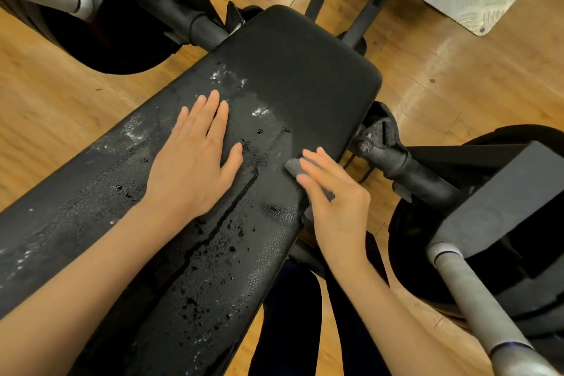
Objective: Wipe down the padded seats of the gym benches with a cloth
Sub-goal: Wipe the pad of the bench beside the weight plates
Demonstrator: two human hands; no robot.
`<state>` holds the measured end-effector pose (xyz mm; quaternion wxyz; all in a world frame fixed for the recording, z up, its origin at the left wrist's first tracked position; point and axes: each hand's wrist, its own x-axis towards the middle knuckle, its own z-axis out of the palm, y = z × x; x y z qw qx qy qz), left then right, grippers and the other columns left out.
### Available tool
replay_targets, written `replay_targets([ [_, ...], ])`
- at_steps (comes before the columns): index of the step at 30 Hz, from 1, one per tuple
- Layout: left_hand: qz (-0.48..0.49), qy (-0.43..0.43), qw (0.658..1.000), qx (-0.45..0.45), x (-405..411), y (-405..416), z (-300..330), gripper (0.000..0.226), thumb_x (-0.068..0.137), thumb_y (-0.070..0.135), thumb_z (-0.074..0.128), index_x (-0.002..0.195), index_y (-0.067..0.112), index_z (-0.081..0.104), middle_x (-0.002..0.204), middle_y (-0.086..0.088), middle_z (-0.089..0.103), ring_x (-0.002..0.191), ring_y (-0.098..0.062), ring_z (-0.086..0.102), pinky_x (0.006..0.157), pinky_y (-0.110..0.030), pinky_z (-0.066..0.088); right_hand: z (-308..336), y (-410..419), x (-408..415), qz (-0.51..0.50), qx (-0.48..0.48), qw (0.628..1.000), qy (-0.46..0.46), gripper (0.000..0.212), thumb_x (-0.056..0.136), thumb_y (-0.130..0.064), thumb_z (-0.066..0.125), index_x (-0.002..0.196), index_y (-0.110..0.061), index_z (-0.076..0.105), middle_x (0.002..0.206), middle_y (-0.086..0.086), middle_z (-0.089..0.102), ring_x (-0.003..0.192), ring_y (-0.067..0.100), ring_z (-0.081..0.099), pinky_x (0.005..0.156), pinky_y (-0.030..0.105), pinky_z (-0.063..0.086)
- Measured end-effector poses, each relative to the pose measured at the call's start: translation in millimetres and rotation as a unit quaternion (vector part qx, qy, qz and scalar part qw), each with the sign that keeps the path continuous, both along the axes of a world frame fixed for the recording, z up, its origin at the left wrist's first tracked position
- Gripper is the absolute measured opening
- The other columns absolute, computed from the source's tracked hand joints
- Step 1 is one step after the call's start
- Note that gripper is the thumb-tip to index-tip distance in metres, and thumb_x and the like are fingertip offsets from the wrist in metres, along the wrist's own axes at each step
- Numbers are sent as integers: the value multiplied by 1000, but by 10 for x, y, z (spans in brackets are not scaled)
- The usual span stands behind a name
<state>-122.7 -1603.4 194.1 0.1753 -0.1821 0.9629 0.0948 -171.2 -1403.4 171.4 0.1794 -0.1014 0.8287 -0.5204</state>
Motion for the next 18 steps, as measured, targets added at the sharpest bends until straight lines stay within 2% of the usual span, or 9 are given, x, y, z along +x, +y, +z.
replay_targets([
  [3,0,9,1000,4,7,-17,-14,70,103,43,33,158,3,17,167,-13,11,154,-26,8,124,-36,1,-198,-428,-507,17,23,999,30,21,87,-2,68,106,-8,76,113,-10,66,122,11,57,110,33,41],
  [5,-3,10,1000,11,3,-32,-2,69,103,43,33,158,4,18,167,-12,11,155,-26,7,124,-36,0,-288,-634,-735,0,35,999,23,21,87,-2,67,106,-6,75,116,-1,68,120,15,59,109,27,38],
  [8,11,10,1000,22,93,-27,136,68,103,41,35,158,5,18,167,-11,10,155,-26,7,124,-38,2,-121,-405,-333,15,24,999,16,23,89,-5,68,111,-9,74,121,1,68,124,15,57,110,32,41],
  [11,56,2,998,16,369,38,395,69,101,43,35,159,8,16,167,-9,7,155,-23,4,125,-37,1,104,-53,67,37,3,999,9,24,89,-4,69,111,-10,73,119,-7,67,125,9,56,110,32,42],
  [14,118,-8,993,8,710,193,606,69,101,43,36,159,12,16,167,-6,5,155,-20,1,123,-36,-2,-45,-441,-312,42,5,999,20,18,87,1,67,103,-2,75,110,-4,69,118,7,59,109,36,43],
  [16,156,-11,988,-3,892,328,671,70,100,44,36,159,11,16,167,-6,5,154,-20,0,124,-37,-1,-147,-748,-567,52,26,998,7,21,90,-2,66,109,-2,73,120,4,68,124,17,57,109,36,42],
  [18,186,-12,982,-14,1007,445,667,69,102,44,35,159,11,16,167,-7,5,154,-20,0,125,-38,0,-140,-699,-536,87,48,995,10,24,92,-9,66,115,-7,72,126,4,65,123,16,55,106,31,44],
])
